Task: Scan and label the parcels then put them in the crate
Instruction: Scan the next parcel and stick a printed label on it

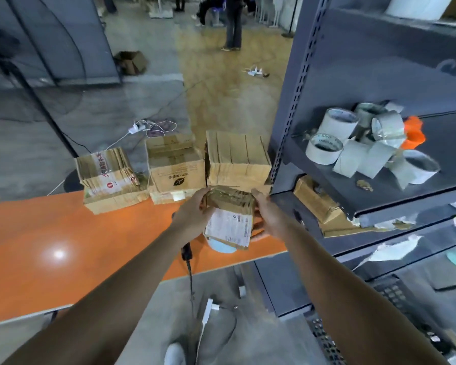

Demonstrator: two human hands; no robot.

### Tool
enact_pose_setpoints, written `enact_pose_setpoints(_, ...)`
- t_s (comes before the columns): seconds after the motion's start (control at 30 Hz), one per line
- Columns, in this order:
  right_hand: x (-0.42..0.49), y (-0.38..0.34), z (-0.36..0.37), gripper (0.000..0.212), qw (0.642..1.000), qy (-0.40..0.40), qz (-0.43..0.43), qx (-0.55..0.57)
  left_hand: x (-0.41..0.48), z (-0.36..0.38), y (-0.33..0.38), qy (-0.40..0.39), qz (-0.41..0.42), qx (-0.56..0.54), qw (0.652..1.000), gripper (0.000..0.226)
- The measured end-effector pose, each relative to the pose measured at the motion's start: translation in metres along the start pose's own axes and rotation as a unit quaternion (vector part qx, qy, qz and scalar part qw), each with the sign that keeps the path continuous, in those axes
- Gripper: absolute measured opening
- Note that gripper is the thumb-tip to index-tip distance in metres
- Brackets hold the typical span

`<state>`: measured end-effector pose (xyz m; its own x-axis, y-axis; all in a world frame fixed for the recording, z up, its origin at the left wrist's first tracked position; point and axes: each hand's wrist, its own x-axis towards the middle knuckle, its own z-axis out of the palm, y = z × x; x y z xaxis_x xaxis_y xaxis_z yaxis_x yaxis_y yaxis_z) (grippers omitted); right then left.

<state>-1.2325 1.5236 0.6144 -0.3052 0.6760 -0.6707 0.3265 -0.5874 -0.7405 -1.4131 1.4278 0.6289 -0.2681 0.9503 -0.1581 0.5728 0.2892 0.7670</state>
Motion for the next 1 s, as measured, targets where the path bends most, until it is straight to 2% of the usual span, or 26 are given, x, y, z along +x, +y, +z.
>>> enact_pose_setpoints(0.17, -0.01, -0.002, 0.038, 0.069, 0.999, -0.032, -0.017, -0.039, -0.023, -0.025, -0.008, 0.058, -0.029, -0.028, 0.998, 0.045)
enact_pose_setpoints(0.3, -0.012, -0.009, 0.067, 0.062, 0.996, -0.032, -0.052, -0.069, -0.03, -0.048, -0.02, 0.085, -0.058, -0.078, 0.992, 0.041)
enact_pose_setpoints(0.53, -0.005, -0.007, 0.116, 0.056, 0.995, -0.079, -0.067, -0.009, -0.036, -0.095, -0.06, 0.098, -0.086, -0.114, 0.985, 0.039)
enact_pose_setpoints(0.77, -0.004, -0.005, 0.192, 0.048, 0.983, -0.118, -0.14, -0.012, -0.04, -0.157, -0.114, 0.106, -0.095, -0.195, 0.97, 0.034)
enact_pose_setpoints(0.83, -0.003, -0.004, 0.214, 0.05, 0.982, -0.111, -0.155, -0.01, -0.04, -0.172, -0.131, 0.103, -0.098, -0.217, 0.966, 0.033)
enact_pose_setpoints(0.93, -0.006, -0.005, 0.245, 0.032, 0.985, -0.068, -0.161, 0.011, -0.044, -0.186, -0.153, 0.1, -0.1, -0.242, 0.96, 0.031)
enact_pose_setpoints(1.0, -0.01, -0.004, 0.263, 0.031, 0.987, -0.04, -0.155, -0.022, -0.047, -0.192, -0.164, 0.101, -0.101, -0.261, 0.955, 0.025)
